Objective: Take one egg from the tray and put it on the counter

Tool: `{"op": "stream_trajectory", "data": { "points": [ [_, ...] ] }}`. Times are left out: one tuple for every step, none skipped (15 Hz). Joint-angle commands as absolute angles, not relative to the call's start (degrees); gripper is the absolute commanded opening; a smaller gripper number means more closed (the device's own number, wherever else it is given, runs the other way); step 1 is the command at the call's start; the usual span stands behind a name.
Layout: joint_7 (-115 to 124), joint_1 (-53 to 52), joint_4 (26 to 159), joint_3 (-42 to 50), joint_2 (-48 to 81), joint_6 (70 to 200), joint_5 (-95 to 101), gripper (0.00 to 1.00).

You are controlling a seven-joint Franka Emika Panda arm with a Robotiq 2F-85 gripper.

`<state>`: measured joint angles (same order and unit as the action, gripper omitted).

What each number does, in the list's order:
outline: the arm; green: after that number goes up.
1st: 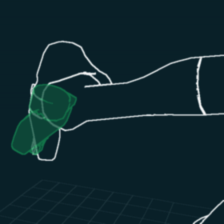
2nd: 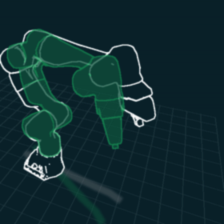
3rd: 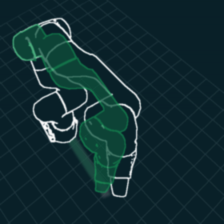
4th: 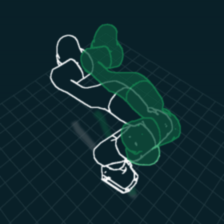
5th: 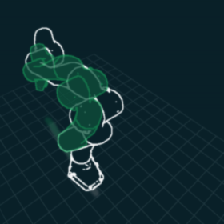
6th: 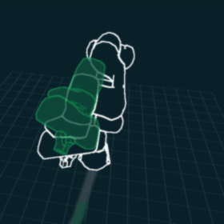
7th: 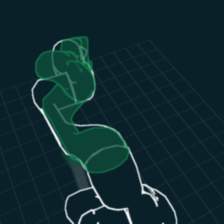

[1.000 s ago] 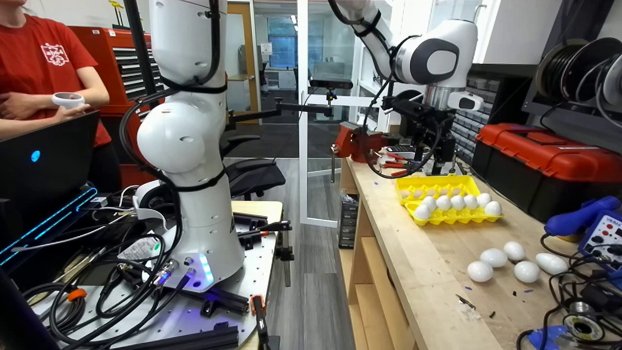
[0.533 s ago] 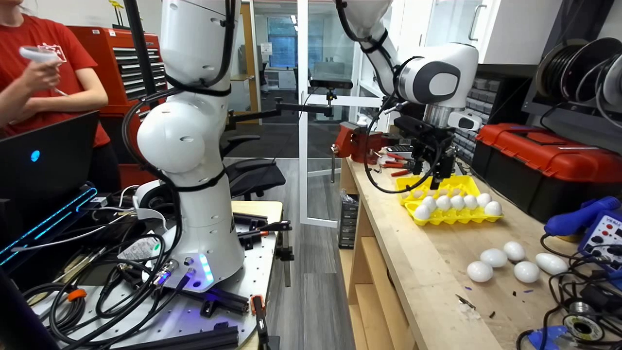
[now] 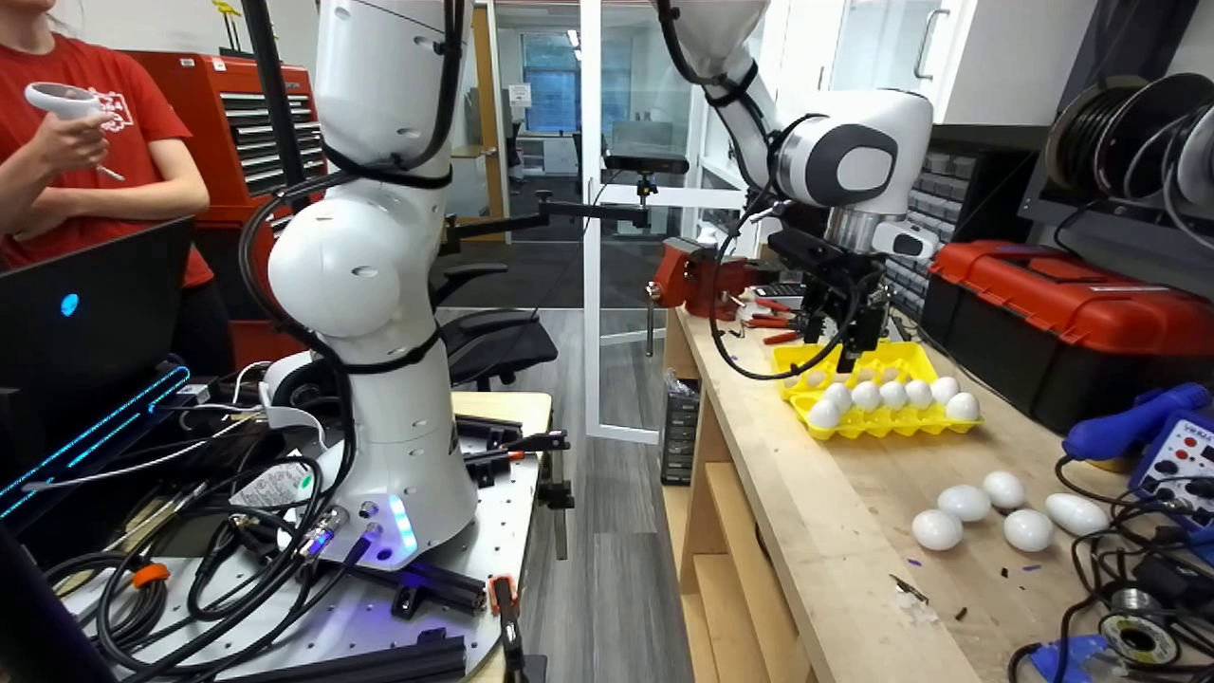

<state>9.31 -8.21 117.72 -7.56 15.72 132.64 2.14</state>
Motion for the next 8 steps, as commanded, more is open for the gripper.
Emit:
{"op": "stream_trajectory", "data": {
  "points": [
    [9.0,-8.9,116.3,-7.4,18.6,132.6,1.0,1.0],
    [9.0,-8.9,116.1,-7.4,19.5,133.1,0.9,1.0],
    [9.1,-9.0,115.8,-7.4,20.3,133.0,0.8,1.0],
    [8.9,-9.0,115.2,-7.3,21.4,133.4,0.9,1.0],
    [8.3,-8.9,114.8,-7.5,22.3,133.6,0.6,1.0],
    [7.7,-8.8,114.0,-7.5,23.5,133.8,0.4,1.0],
    [7.8,-8.9,113.4,-7.5,24.4,133.9,0.4,1.0],
    [7.8,-8.9,112.7,-7.4,25.3,133.9,0.4,1.0]
  ]
}}
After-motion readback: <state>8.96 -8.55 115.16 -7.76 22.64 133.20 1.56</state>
